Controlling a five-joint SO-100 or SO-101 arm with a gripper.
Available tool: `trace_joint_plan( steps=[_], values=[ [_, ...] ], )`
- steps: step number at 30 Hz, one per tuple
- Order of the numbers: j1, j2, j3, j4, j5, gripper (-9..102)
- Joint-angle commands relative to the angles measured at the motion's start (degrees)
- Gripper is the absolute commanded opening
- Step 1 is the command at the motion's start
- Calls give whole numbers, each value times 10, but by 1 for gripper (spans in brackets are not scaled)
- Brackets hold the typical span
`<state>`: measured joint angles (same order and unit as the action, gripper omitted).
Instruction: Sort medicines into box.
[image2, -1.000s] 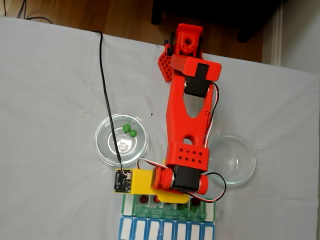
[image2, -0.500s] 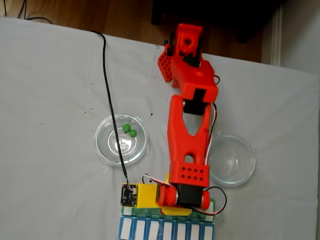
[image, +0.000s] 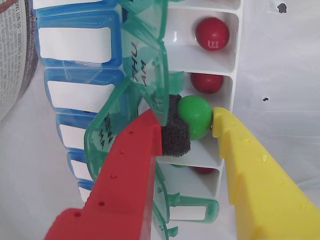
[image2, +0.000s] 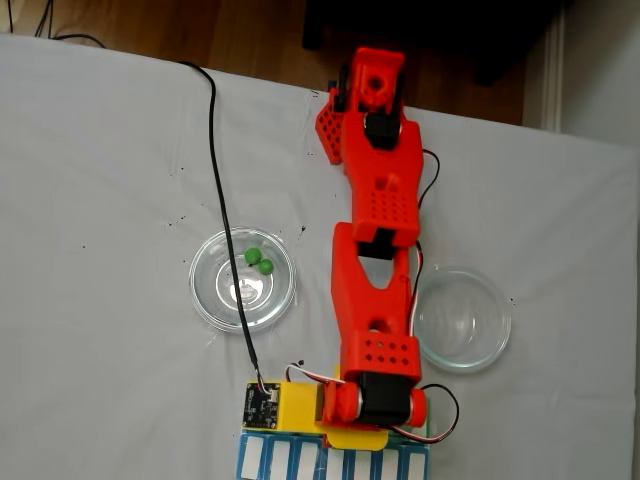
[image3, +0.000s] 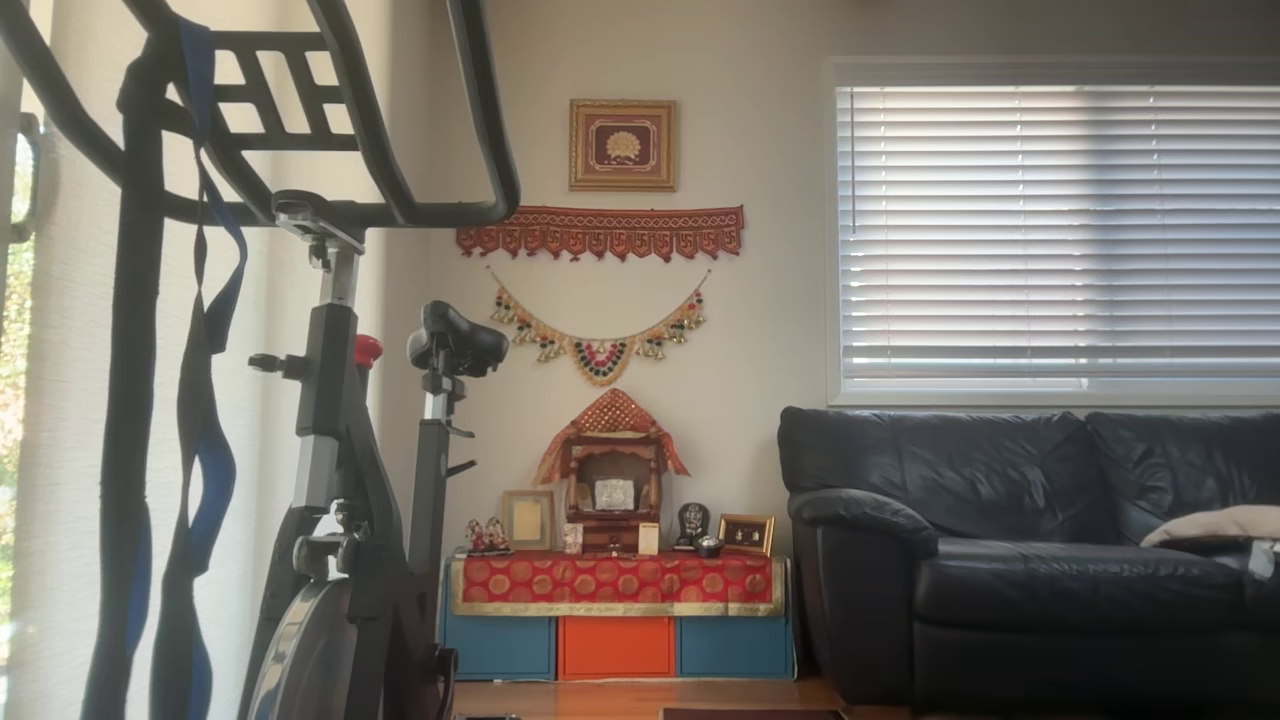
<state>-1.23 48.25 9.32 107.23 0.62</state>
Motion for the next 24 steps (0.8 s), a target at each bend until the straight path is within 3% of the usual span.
trace_joint_plan(
  steps=[1, 12, 18, 24],
  values=[
    [-10, 53, -32, 20, 3, 1],
    [-13, 28, -57, 20, 11, 2],
    [-16, 15, -70, 20, 13, 21],
    [-16, 17, -69, 20, 12, 26]
  ],
)
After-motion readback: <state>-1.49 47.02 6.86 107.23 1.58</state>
